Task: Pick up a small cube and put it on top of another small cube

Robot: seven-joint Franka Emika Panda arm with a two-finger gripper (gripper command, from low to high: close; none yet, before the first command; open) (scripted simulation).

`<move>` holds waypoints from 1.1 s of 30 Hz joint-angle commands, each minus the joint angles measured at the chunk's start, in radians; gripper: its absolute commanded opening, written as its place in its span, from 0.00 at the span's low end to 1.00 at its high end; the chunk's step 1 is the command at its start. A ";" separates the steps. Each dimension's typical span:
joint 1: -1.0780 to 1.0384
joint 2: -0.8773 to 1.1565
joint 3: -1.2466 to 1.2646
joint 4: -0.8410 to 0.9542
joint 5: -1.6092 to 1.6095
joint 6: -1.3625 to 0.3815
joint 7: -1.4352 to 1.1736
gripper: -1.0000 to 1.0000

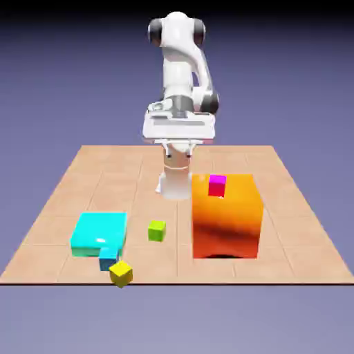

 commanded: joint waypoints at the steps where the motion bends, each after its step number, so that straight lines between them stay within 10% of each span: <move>1: 0.019 0.003 -0.031 -0.002 -0.044 -0.004 0.035 0.50; 33: 0.706 0.172 -1.094 0.010 -1.435 -0.178 1.198 0.50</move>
